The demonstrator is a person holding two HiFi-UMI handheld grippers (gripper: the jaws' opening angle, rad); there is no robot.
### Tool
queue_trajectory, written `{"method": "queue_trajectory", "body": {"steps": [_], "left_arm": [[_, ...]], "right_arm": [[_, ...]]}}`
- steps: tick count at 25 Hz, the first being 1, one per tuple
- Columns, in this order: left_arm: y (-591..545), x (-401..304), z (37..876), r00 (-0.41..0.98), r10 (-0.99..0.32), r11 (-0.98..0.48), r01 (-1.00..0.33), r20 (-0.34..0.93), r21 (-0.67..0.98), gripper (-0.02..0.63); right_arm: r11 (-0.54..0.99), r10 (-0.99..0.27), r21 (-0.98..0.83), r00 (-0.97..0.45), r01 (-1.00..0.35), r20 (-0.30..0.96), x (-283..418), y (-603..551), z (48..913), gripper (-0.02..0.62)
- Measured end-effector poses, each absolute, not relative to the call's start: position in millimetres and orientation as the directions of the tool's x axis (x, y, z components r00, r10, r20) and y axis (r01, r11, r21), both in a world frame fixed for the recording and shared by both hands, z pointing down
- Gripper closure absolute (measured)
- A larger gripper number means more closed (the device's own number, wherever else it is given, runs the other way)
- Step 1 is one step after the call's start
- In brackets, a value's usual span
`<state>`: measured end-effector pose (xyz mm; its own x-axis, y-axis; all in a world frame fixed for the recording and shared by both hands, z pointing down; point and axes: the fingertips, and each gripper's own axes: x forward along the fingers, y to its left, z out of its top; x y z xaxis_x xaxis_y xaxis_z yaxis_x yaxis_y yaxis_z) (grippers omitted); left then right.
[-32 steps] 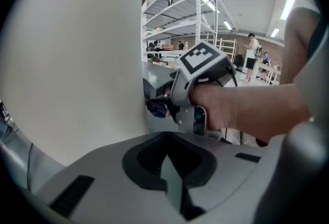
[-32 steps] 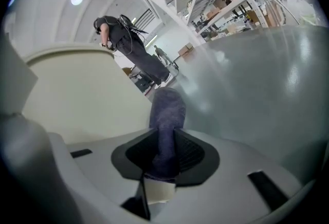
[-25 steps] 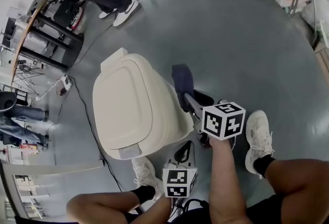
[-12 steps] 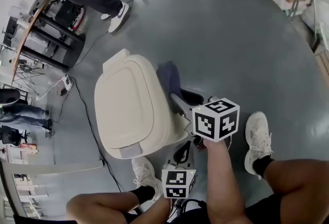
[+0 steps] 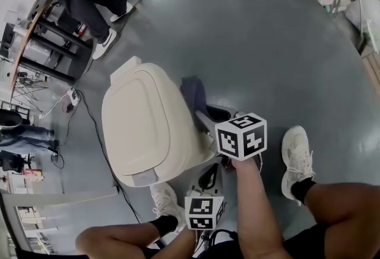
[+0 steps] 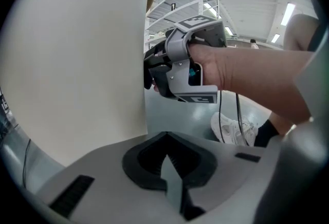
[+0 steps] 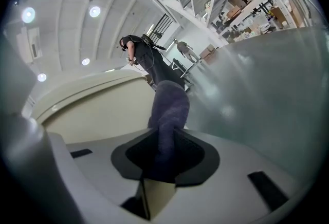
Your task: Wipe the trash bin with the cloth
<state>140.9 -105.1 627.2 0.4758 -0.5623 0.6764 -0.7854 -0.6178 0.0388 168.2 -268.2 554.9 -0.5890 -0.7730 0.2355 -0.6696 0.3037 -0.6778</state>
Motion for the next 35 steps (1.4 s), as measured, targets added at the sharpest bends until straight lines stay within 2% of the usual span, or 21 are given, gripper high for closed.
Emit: {"method": "queue_trajectory", "body": {"steps": [14, 24, 35], "left_arm": [[-104, 140, 640, 0.471, -0.541, -0.622, -0.782, 0.697, 0.045, 0.607], [-103, 139, 643, 0.468, -0.535, -0.61, -0.79, 0.703, 0.062, 0.607], [-104, 134, 643, 0.461, -0.538, -0.594, -0.801, 0.705, 0.071, 0.607]], "right_arm": [[0.221, -0.725, -0.589, -0.535, -0.778, 0.435, 165, -265, 642, 0.497], [0.157, -0.693, -0.549, -0.488, -0.821, 0.531, 164, -256, 694, 0.498], [0.123, -0.659, -0.532, -0.469, -0.838, 0.588, 164, -256, 713, 0.497]]}}
